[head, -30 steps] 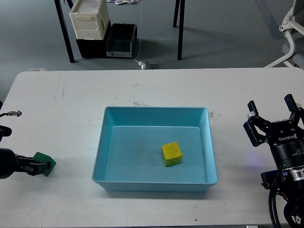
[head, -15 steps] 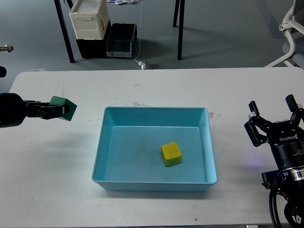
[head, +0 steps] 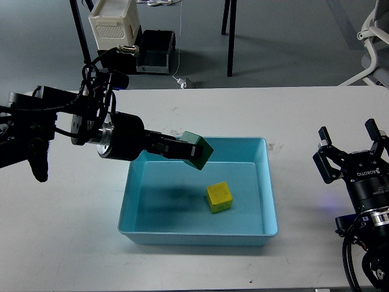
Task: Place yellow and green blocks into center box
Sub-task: 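Carry the green cube over the tray and release it beside the yellow cube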
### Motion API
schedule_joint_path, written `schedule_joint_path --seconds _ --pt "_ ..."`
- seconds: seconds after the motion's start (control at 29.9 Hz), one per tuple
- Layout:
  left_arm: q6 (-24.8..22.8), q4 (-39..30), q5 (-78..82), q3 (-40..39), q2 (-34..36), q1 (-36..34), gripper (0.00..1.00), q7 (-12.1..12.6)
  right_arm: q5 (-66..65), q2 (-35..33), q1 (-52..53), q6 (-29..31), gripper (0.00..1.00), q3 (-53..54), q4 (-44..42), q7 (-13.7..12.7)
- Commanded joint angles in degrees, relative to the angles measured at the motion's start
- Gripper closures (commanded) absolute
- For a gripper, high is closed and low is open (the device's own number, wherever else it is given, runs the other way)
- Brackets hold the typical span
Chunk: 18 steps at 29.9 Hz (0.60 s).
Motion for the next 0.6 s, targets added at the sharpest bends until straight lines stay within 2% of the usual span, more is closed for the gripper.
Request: schedule_joint_path --seconds 0.0,0.07,0.17,0.27,0.3,0.37,0.47,0.5,0.57 --pt "0.0 3.2 0.8 4.9 -5.9 -3.0 1.0 0.4 -0.1 -0.1 0.1 0.0 0.0 0.2 -0.3 0.0" --pt "0.0 4.9 1.2 8.0 -9.0 -4.3 1.0 1.5 -0.1 0.0 0.1 0.0 0.0 0.2 -0.3 0.0" --pt "0.0 6.6 1.1 11.5 -11.9 -6.1 0.99 4.7 -0.1 0.0 0.1 0.0 0.0 0.2 -0.2 0.0" --pt "0.0 7.1 0.8 11.7 -12.5 -6.3 0.92 5.2 -0.1 -0.1 -0.2 0.0 0.0 0.4 -0.1 0.0" --pt "0.0 7.1 0.7 11.6 -12.6 -6.3 0.87 5.2 -0.1 -0.1 -0.2 0.0 0.0 0.5 -0.1 0.0" --pt "0.0 7.2 0.5 11.6 -12.6 -6.4 0.6 4.6 -0.1 -0.1 -0.1 0.0 0.0 0.5 -0.1 0.0" --pt "0.0 7.9 0.2 11.4 -12.6 -6.4 0.26 4.1 -0.1 0.0 0.1 0.0 0.0 0.5 -0.2 0.0" --pt "0.0 8.5 0.2 11.4 -12.6 -6.4 0.17 4.0 -0.1 0.0 0.1 0.0 0.0 0.5 -0.2 0.0" --pt "0.0 8.7 0.1 11.3 -12.6 -6.4 0.13 3.7 -0.1 0.0 0.1 0.0 0.0 0.4 -0.2 0.0"
